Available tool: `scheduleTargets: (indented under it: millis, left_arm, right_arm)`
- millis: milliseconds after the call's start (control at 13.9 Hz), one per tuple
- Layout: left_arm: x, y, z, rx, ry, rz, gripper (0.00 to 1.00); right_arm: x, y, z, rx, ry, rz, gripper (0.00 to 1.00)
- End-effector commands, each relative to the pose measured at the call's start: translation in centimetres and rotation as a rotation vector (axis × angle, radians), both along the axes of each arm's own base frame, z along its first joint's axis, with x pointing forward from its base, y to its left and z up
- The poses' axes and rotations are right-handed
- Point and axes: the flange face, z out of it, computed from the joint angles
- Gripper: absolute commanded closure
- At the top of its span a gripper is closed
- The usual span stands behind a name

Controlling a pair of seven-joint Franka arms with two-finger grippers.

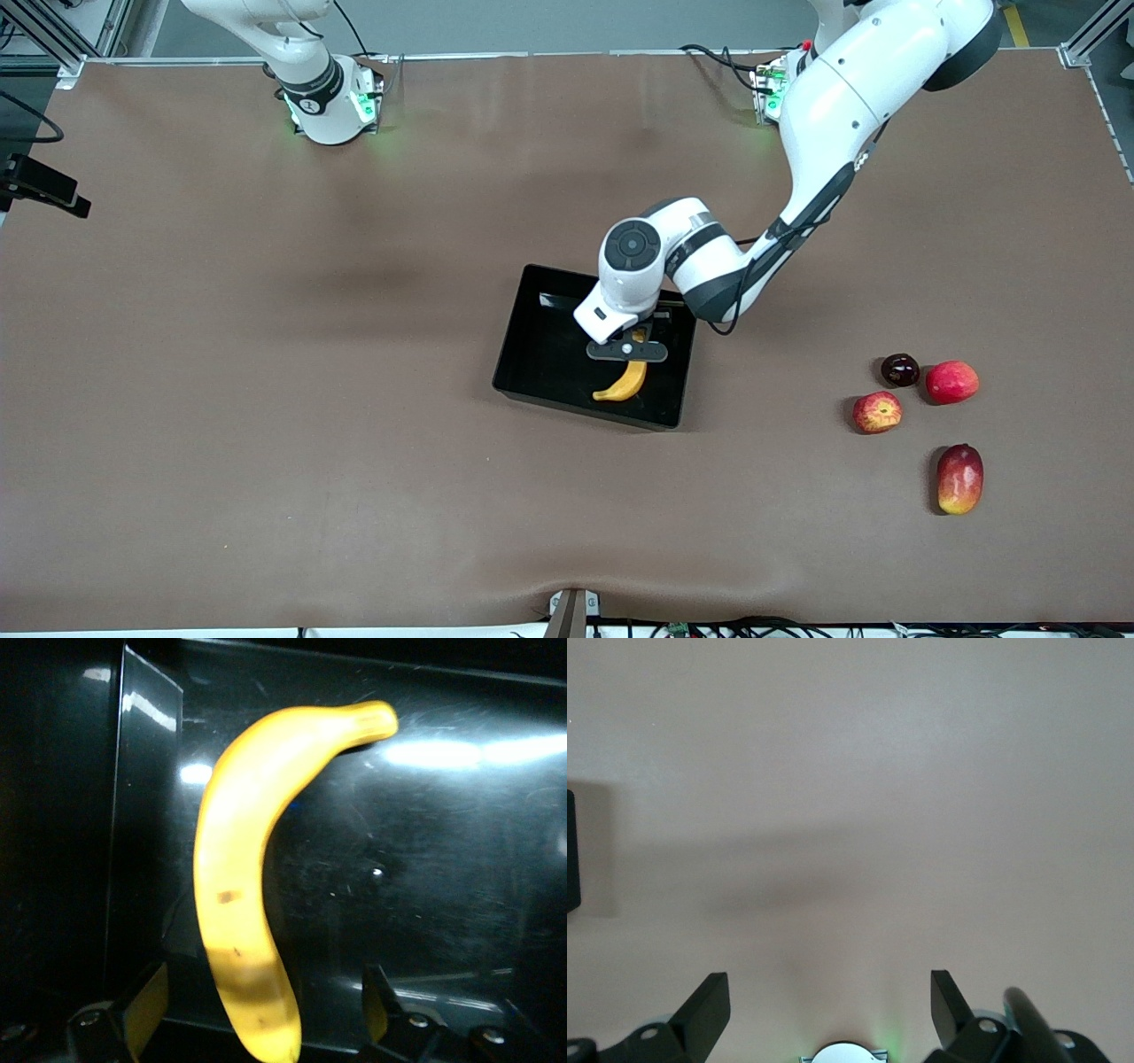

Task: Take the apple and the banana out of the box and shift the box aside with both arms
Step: 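Move the left gripper into the box and grasp the yellow banana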

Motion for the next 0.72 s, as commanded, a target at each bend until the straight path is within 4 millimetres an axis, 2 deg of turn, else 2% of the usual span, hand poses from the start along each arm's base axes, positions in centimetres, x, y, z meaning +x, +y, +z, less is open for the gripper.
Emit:
scheduleTargets:
  millis: [0,72,215,287,430,502,645]
  left_arm:
    - [0.9,0.5,-0.8,0.011,-0.018,0.012,0.05]
    - [0.9,0.4,-1.3,0.001,-0.017,0.014,0.07]
    - [0.9,0.5,-2.0,-0.005,-0.012,0.016,0.26]
    - [0.9,0.5,-2.0,-0.005,-0.012,0.016,0.4]
    - [1.1,0.5,-1.8,-0.008,-0.013,0.005,0.88]
    - [1.3,0.5,-1.5,-0.01,-0.019,0.006,1.0]
    - [1.6,0.4,-0.5,-0.015,-0.035,-0.005,1.0]
  right_arm:
    - [0.0,-0.4,0.2,-0.015,0.005,0.006,0.0]
    - [0.0,-0.4,0.3,-0.015,0.003,0.006,0.0]
    - [0.0,-0.4,0.3,-0.015,0.003,0.006,0.0]
    - [0.0,-0.4,0.3,-0.015,0.003,0.006,0.0]
    - [0.0,-0.4,0.3,-0.015,0.003,0.006,0.0]
    - [0.0,-0.4,0.2,-0.015,0.005,0.006,0.0]
    - [0.0,-0.4,0.2,-0.015,0.005,0.006,0.0]
